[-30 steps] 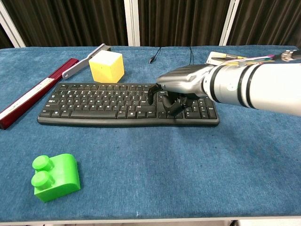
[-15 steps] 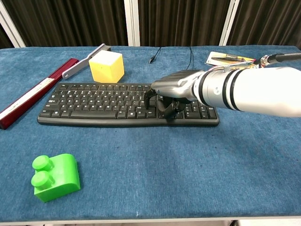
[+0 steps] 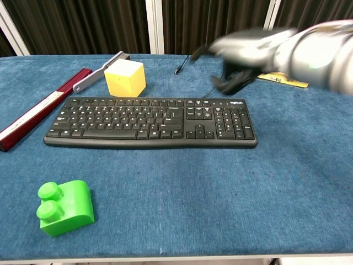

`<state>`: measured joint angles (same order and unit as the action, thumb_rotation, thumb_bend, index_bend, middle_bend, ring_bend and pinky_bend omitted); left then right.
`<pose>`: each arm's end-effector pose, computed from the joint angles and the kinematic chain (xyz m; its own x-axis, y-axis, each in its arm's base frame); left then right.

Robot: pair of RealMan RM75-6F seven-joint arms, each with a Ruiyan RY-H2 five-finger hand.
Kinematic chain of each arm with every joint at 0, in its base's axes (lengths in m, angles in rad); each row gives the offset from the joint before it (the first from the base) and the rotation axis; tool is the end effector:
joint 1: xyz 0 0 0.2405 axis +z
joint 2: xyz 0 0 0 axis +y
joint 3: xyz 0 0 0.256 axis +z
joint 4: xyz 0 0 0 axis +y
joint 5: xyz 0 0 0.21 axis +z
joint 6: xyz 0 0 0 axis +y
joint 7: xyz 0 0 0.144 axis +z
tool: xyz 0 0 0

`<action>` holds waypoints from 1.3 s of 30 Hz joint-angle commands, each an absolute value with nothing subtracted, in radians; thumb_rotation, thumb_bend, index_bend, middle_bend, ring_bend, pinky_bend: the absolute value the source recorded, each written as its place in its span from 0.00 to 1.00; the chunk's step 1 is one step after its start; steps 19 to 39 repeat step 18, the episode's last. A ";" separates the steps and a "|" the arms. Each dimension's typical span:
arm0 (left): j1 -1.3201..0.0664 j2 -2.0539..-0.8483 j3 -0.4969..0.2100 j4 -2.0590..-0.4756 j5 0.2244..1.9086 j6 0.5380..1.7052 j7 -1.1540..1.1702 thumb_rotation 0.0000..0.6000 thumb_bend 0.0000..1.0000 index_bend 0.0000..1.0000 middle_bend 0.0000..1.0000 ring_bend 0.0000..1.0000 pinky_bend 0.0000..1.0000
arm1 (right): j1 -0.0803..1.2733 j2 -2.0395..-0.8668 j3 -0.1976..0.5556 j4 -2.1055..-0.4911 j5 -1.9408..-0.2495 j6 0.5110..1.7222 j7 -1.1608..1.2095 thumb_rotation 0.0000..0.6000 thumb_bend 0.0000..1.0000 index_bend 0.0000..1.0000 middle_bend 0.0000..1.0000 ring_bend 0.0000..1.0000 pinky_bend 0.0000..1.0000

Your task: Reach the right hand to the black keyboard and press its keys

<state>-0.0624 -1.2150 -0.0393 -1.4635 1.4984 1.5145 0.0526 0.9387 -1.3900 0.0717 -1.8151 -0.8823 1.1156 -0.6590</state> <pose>-0.3345 0.1730 0.1446 0.4896 -0.0095 0.8719 0.8718 0.0211 -0.4893 -0.0893 -0.3251 0.0163 0.6125 -0.1826 0.7691 -0.7407 -0.4725 0.4776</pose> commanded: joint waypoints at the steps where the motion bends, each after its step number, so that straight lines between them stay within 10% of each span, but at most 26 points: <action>1: -0.064 -1.216 -0.040 -1.461 1.502 1.516 0.050 1.00 0.08 0.22 0.17 0.10 0.00 | 0.764 -1.261 -0.011 -1.899 -1.061 1.323 -0.575 0.69 0.22 0.00 0.50 0.46 0.57; 5: -0.067 -1.220 -0.041 -1.458 1.508 1.520 0.045 1.00 0.08 0.22 0.17 0.10 0.00 | 0.622 -1.205 -0.077 -1.864 -1.207 1.470 -0.458 0.69 0.15 0.00 0.11 0.05 0.17; 8: -0.070 -1.223 -0.043 -1.456 1.514 1.522 0.042 1.00 0.08 0.22 0.17 0.10 0.00 | 0.524 -1.171 -0.120 -1.832 -1.271 1.550 -0.382 0.67 0.13 0.00 0.00 0.00 0.01; 18: -0.074 -1.226 -0.044 -1.456 1.521 1.527 0.040 1.00 0.08 0.22 0.17 0.10 0.00 | 0.304 -1.113 -0.178 -1.762 -1.363 1.656 -0.173 0.66 0.14 0.00 0.00 0.00 0.00; 39: -0.074 -1.226 -0.044 -1.456 1.521 1.527 0.040 1.00 0.08 0.22 0.17 0.10 0.00 | 0.304 -1.113 -0.178 -1.762 -1.363 1.656 -0.173 0.66 0.14 0.00 0.00 0.00 0.00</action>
